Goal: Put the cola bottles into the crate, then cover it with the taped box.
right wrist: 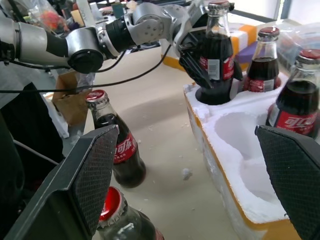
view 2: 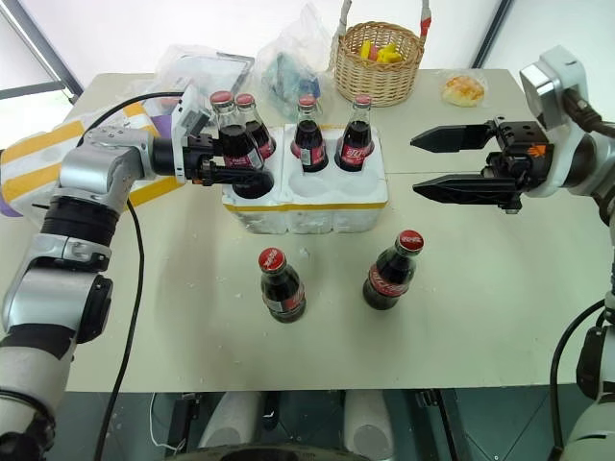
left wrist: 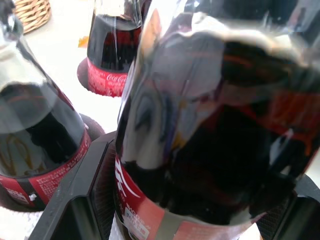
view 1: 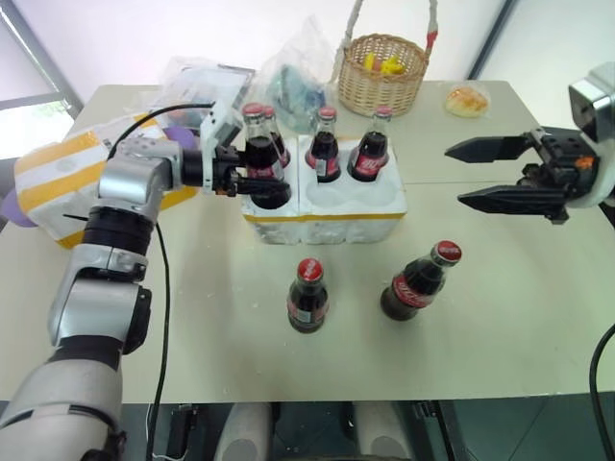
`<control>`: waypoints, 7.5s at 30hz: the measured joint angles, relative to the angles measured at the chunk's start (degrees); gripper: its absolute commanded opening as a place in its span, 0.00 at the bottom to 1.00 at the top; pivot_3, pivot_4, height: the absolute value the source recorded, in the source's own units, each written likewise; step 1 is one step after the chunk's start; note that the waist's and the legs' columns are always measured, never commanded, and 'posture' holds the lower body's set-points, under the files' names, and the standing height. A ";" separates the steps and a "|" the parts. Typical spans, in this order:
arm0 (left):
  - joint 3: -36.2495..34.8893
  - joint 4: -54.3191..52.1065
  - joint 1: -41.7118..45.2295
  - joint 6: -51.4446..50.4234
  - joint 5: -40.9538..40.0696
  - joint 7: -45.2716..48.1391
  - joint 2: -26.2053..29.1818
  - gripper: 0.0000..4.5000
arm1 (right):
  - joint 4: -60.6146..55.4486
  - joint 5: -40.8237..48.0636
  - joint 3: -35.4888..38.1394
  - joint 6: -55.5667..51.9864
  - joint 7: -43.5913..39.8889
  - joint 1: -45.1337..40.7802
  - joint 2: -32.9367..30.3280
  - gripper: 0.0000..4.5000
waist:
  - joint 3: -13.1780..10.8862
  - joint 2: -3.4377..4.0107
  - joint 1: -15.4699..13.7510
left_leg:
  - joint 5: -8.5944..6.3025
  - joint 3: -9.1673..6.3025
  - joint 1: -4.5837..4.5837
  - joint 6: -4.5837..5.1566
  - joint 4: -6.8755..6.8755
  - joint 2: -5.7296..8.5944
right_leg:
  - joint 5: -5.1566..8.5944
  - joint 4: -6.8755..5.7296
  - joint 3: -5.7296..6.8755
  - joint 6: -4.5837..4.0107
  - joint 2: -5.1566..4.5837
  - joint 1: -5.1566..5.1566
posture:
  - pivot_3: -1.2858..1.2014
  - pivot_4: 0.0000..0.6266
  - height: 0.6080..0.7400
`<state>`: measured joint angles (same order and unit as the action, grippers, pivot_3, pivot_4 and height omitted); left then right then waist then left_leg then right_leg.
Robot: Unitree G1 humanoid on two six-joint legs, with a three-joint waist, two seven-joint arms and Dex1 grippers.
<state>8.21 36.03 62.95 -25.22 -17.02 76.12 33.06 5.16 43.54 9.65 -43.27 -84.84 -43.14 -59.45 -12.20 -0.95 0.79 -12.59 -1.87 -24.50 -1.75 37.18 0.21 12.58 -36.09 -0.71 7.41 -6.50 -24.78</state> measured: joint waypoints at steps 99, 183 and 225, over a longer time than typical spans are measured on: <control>-3.63 -52.23 -33.75 -14.42 -18.91 -0.42 16.47 0.99 | 3.74 -3.90 -3.70 6.06 -7.29 -2.11 -7.65 1.00 | 0.01 0.07 0.27 | 0.00 0.03 0.16 0.00 -0.01 -0.03 | 0.03 0.03 -0.07 0.01 0.01 0.10 | 0.52 0.24 0.98; 10.02 -45.19 -26.06 -12.43 -12.00 5.02 5.43 0.57 | -0.65 -2.37 -1.92 2.26 -1.98 -1.91 -4.01 1.00 | 0.04 0.09 0.12 | -0.02 0.02 0.17 0.04 0.00 -0.02 | 0.03 0.05 -0.07 0.02 0.01 0.14 | 0.52 0.24 0.98; -8.80 -38.88 5.30 -52.93 -13.75 -54.54 -16.93 0.57 | 0.74 -2.99 -1.89 4.44 0.72 -0.86 0.17 1.00 | -0.01 0.02 0.08 | -0.07 -0.01 0.10 0.11 0.04 0.03 | 0.04 0.04 -0.07 0.11 0.00 0.12 | 0.52 0.24 0.98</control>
<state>-0.59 -2.86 68.25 -78.14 -30.77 21.58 16.13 5.90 40.55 7.77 -38.83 -84.12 -44.01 -59.28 -12.21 -0.94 0.87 -12.65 -1.88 -24.39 -1.64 37.22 0.25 12.61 -36.05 -0.79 7.52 -6.49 -24.66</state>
